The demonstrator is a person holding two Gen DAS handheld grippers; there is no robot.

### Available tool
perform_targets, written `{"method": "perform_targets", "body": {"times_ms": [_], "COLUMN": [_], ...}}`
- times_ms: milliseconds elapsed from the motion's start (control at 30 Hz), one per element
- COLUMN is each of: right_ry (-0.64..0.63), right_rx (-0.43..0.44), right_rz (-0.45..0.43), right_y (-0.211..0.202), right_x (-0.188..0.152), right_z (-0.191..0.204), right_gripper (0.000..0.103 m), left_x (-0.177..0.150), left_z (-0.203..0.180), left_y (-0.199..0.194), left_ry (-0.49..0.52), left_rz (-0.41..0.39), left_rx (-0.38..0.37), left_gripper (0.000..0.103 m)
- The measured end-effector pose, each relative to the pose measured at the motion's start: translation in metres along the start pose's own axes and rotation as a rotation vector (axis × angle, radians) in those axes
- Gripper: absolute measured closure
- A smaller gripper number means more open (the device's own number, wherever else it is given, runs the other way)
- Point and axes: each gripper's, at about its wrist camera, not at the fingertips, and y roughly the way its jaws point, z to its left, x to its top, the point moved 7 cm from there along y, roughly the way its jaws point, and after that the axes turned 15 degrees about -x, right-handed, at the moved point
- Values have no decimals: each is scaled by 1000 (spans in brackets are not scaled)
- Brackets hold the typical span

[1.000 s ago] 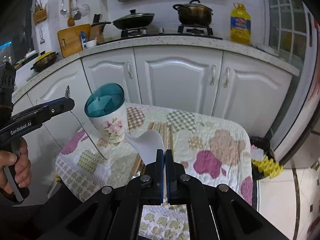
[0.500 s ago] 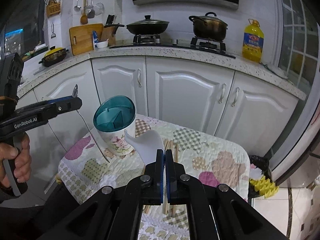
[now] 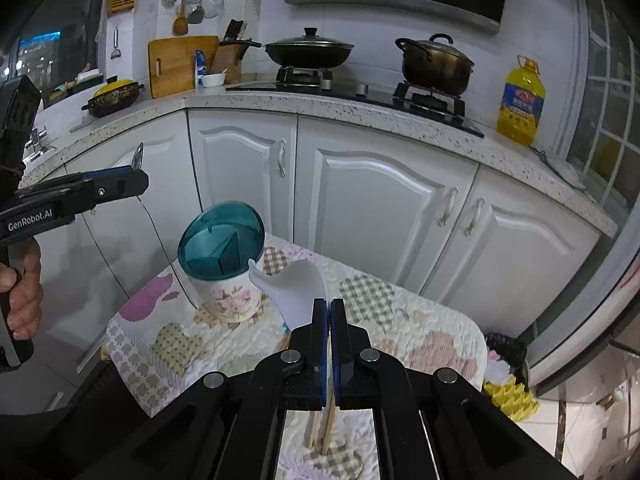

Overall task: Organize utensils
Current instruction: 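Carry the metal spoon into the holder with the left tool while the right tool brings the ceramic spoon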

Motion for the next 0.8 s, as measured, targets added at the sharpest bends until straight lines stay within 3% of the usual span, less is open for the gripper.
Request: {"method": "perform_targets", "body": {"times_ms": [200,333,600,800], "right_ry": [-38,-114,-318,-441], "right_rx": [13,21,-30,-38], "right_rz": [-32,-22,73,106], "right_y": [6,24,81,107], "right_x": [40,62,58,55], "right_z": [10,36,83,106], "right_gripper": [102,102,102,102], "left_x": [39,45,3,-25], "left_z": [35,50,78,87], "left_y": [1,15,56,79], "left_ry": [28,63,72,50], "left_rz": [-51,-53,19,94], "left_rx": [46,84,146,119], "left_gripper": [64,64,64,64]}}
